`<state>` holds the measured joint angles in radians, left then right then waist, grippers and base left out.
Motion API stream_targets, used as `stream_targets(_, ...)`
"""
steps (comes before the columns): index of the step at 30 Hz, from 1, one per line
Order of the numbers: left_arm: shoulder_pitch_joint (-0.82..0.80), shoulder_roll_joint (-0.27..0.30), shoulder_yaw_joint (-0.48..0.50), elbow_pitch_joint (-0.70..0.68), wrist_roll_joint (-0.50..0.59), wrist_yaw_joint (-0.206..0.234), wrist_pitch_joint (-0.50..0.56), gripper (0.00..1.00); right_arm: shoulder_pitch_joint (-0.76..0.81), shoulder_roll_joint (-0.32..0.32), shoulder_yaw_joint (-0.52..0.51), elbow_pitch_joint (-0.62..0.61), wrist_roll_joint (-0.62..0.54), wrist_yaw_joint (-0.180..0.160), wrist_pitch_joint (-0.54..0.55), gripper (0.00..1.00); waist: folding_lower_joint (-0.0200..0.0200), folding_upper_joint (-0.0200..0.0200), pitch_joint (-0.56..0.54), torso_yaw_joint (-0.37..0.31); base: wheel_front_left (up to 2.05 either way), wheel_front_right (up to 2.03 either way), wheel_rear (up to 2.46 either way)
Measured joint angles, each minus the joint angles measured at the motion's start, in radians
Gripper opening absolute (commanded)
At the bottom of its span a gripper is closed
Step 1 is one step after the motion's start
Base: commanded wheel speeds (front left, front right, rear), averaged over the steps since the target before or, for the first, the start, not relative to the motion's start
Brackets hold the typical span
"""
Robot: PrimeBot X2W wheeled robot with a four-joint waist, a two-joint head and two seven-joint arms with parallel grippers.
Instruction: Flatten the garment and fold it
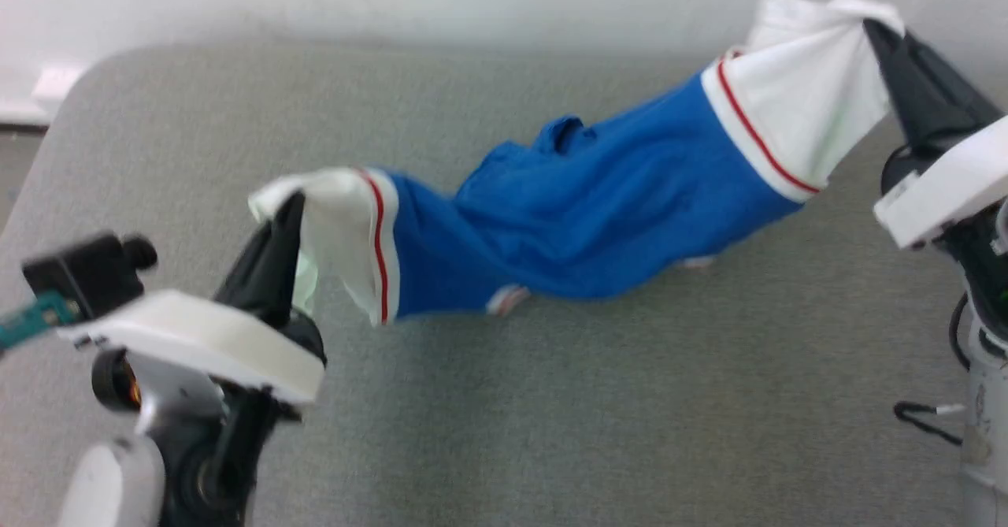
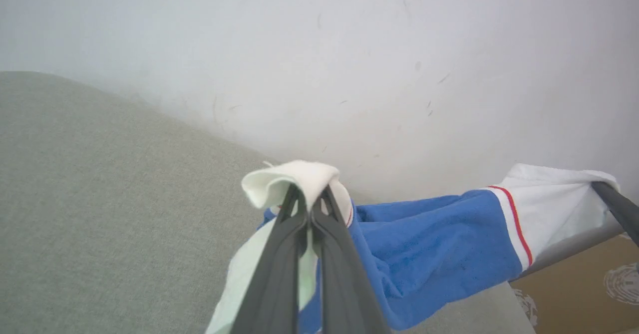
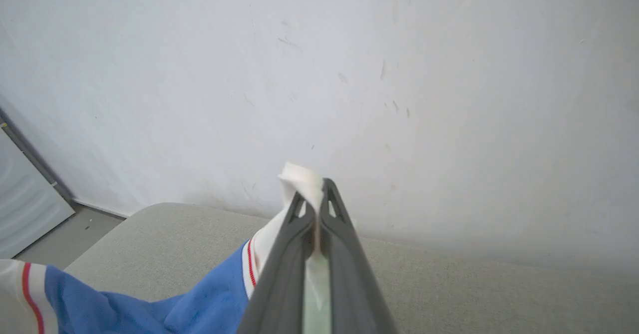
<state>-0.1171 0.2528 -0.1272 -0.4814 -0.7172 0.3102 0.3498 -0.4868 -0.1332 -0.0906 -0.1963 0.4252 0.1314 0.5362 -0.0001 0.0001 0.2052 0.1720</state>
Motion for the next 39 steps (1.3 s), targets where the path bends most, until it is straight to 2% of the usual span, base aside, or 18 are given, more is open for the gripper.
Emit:
stream_targets(4, -0.144, 0.018, 0.014, 0.012, -0.029, 0.009, 0.071, 0.00, -0.086, 0.020, -0.008, -0.044, 0.005, 0.000, 0.019, 0.00, -0.0001, 0.0000, -0.071, -0.038, 0.00, 0.00, 0.00)
stream_targets(9, -0.341, 0.035, 0.028, 0.097, -0.059, 0.021, 0.151, 0.00, -0.219, 0.022, 0.002, -0.033, 0.002, 0.000, 0.058, 0.00, -0.0002, 0.0000, -0.143, -0.092, 0.00, 0.00, 0.00)
stream_targets(15, -0.566, 0.081, 0.012, 0.268, -0.061, 0.026, 0.242, 0.00, -0.372, 0.005, 0.023, 0.063, -0.018, 0.000, 0.090, 0.00, 0.0000, 0.0000, -0.195, -0.166, 0.00, 0.00, 0.00)
stream_targets(22, -0.757, 0.147, -0.044, 0.465, -0.002, 0.028, 0.348, 0.00, -0.500, -0.009, 0.070, 0.214, -0.058, 0.000, 0.124, 0.00, 0.0001, 0.0000, -0.221, -0.244, 0.00, 0.00, 0.00)
stream_targets(30, -0.955, 0.170, -0.076, 0.590, 0.074, 0.048, 0.361, 0.00, -0.637, -0.016, 0.102, 0.367, -0.126, 0.000, 0.110, 0.00, 0.0002, -0.0002, -0.160, -0.297, 0.00, 0.00, 0.00)
stream_targets(35, -1.109, 0.167, -0.087, 0.660, 0.118, 0.044, 0.308, 0.00, -0.761, -0.027, 0.103, 0.455, -0.174, 0.000, 0.060, 0.00, 0.0003, -0.0002, -0.078, -0.310, 0.00, 0.00, 0.00)
stream_targets(39, -1.211, 0.144, -0.083, 0.712, 0.122, 0.034, 0.246, 0.00, -0.872, -0.046, 0.123, 0.521, -0.217, 0.000, 0.023, 0.00, 0.0005, -0.0002, 0.002, -0.312, 0.00, 0.00, 0.00)
